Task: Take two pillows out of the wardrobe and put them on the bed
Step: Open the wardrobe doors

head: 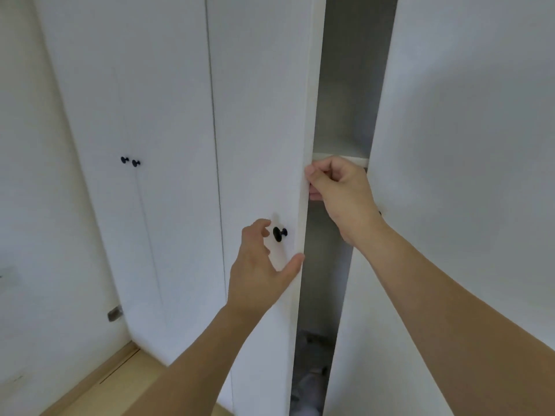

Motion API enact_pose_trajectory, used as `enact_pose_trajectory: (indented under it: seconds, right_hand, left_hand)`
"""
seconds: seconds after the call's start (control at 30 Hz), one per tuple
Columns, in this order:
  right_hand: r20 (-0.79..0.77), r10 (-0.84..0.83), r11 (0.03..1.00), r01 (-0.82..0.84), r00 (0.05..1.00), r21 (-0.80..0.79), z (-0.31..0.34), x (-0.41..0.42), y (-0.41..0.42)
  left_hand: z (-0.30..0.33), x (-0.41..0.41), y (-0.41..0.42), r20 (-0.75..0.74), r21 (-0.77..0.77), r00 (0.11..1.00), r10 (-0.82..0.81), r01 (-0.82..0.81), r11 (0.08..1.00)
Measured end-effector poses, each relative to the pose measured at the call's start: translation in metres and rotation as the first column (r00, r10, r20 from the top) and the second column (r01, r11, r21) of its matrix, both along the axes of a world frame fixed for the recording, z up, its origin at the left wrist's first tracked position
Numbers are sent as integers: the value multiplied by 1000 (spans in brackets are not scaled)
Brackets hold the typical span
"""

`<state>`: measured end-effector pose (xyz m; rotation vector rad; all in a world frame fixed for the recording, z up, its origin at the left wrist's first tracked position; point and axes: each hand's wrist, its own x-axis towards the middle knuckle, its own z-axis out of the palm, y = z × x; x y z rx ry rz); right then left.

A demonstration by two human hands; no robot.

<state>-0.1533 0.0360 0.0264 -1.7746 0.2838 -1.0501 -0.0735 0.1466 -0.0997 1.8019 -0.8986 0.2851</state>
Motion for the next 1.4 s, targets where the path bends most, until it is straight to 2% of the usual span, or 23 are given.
enact_pose_trajectory:
  seconds: [0.1,0.3,0.4,0.47,0.57,0.63,0.7,0.77,1.17,1.4]
  right_hand:
    - [12,139,989,-138,990,-61,-2,8,22]
    - [51,305,941,-292,951,-171,-10,44,67]
    - [-6,353,909,-344,936,-235,-11,67,84]
    - [-5,363,877,-343,932,-337,-6,81,96]
    - [0,317,729,-244,948,-640,1,103,116]
    - [28,230,535,-102,973,-839,6,120,129]
    - [65,178,342,0,982,-940,10,139,140]
    - [28,139,273,-12,990,-962,10,158,148]
    - [6,1,217,5,1000,-976,4,248,198]
    - [6,-26,233,12,1000,-972,3,270,211]
  left_hand:
    - [-10,3,29,28,-125,998,55,-51,991]
    - [-25,17,79,234,-253,941,243,-182,950]
    - [-28,20,99,276,-244,911,307,-243,939]
    - [-32,25,114,307,-193,887,346,-298,935]
    - [-38,42,134,366,-157,846,388,-355,922]
    - [-39,54,147,351,-164,833,427,-394,904]
    - [-37,65,159,313,-174,829,464,-430,886]
    - [-36,76,170,263,-181,834,486,-452,874]
    - [-33,162,214,59,-195,851,522,-503,842]
    - [-35,186,222,52,-200,841,538,-520,831]
